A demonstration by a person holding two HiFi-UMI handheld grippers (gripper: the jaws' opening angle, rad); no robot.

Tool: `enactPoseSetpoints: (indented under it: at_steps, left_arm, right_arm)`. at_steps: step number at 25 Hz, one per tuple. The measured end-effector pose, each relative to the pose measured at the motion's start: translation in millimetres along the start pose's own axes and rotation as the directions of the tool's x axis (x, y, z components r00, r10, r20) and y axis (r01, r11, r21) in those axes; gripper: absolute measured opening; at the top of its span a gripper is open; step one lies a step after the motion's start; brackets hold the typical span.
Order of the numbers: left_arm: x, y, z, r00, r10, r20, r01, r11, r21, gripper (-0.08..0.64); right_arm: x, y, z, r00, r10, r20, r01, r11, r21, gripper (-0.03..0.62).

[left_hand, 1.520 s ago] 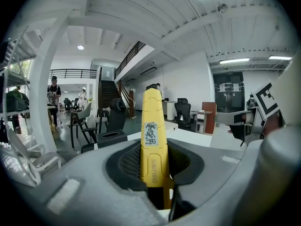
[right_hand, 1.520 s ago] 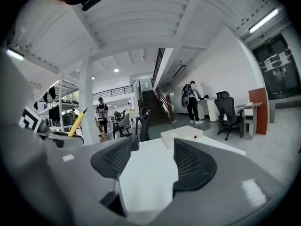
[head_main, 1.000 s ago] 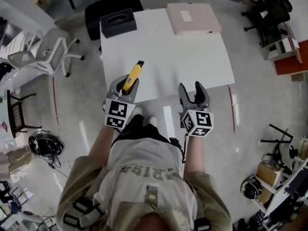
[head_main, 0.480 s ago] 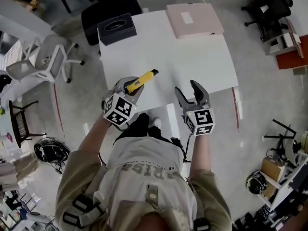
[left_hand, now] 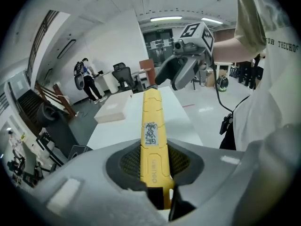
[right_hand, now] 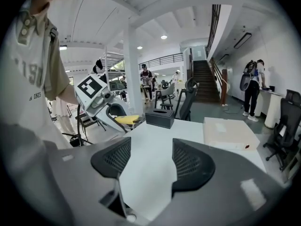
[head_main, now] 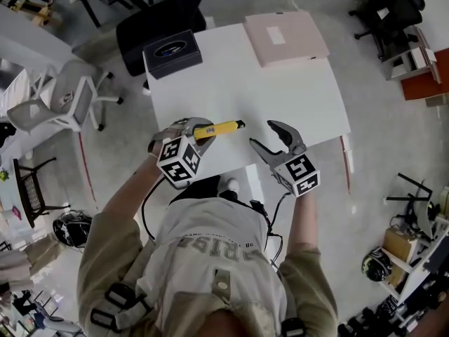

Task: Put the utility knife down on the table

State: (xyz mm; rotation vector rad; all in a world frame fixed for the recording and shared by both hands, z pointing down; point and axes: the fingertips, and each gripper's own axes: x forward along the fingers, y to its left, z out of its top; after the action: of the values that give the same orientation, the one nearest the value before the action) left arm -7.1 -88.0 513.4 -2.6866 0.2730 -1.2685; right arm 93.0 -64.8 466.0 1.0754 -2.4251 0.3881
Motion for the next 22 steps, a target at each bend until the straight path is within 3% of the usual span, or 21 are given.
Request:
enactPoseSetpoints:
  at_steps: [8,15,22]
  left_arm:
    - [11,4,-14,0.993,-0.107,-0.05,0.113,0.986,0.126,0.095]
    - [21,5,-18,0.984,-0.155,-0.084,0.169,0.967,0.19,0.095]
    - [36,-4,-12,0.975,-0.173,-0.139,0.201,0.954,0.223,0.095]
  right_arm:
    - [31,15,6,0.992,0.081,-0.093,-0.09,0.991,-0.095,0.272]
    - [52,28,1,0.97,0.125,-0.209,-0.168,0.965,-0.203,0.285]
    - [56,30,-13,0.929,0.159,-0.334,-0.271,0.907,-0.322,0.284]
